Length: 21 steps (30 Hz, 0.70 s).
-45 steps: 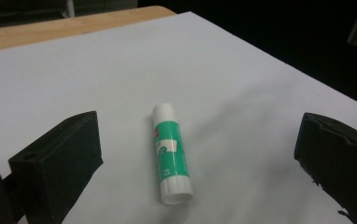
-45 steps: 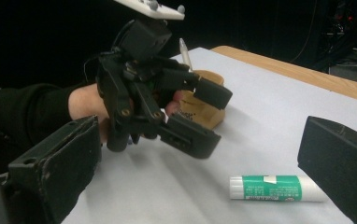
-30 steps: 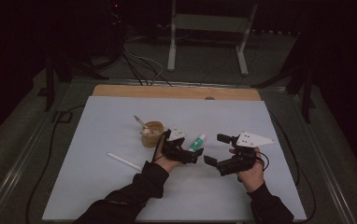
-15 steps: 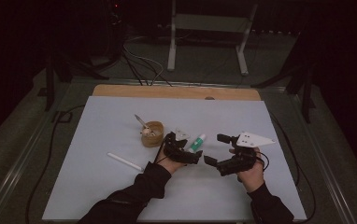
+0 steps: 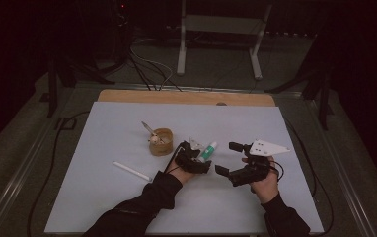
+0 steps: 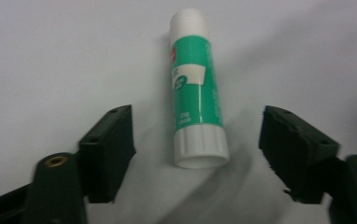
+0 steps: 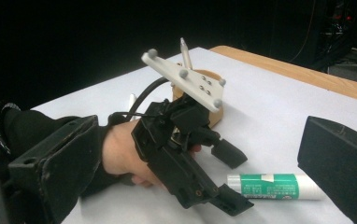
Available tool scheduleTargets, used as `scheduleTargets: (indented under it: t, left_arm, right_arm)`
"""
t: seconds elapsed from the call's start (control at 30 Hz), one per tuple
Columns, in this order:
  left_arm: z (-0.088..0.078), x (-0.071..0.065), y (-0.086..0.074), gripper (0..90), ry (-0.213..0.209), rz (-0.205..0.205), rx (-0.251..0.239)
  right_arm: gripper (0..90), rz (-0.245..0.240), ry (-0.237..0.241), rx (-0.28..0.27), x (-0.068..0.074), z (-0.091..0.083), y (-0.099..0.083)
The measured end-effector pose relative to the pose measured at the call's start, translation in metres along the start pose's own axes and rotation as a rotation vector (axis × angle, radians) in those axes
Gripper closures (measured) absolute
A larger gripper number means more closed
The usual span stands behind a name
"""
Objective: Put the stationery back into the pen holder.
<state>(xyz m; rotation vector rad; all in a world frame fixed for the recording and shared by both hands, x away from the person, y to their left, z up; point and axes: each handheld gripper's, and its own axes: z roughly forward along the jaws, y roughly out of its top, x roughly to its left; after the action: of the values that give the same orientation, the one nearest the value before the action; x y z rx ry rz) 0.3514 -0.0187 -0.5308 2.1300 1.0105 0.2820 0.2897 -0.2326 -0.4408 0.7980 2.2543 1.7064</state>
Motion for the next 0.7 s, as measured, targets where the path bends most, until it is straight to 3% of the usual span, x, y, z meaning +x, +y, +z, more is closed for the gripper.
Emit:
scheduleTargets:
  t: [0.4,0.7]
  left_arm:
    - [0.006,0.002,0.009,45.7,0.014,0.013,0.026]
    - [0.007,0.005,0.014,58.8,0.007,-0.004,0.049]
  right_arm:
    - [0.0,0.001,0.002,0.003,0.000,0.001,0.000]
    - [0.0,0.003,0.002,0.004,0.000,0.001,0.000]
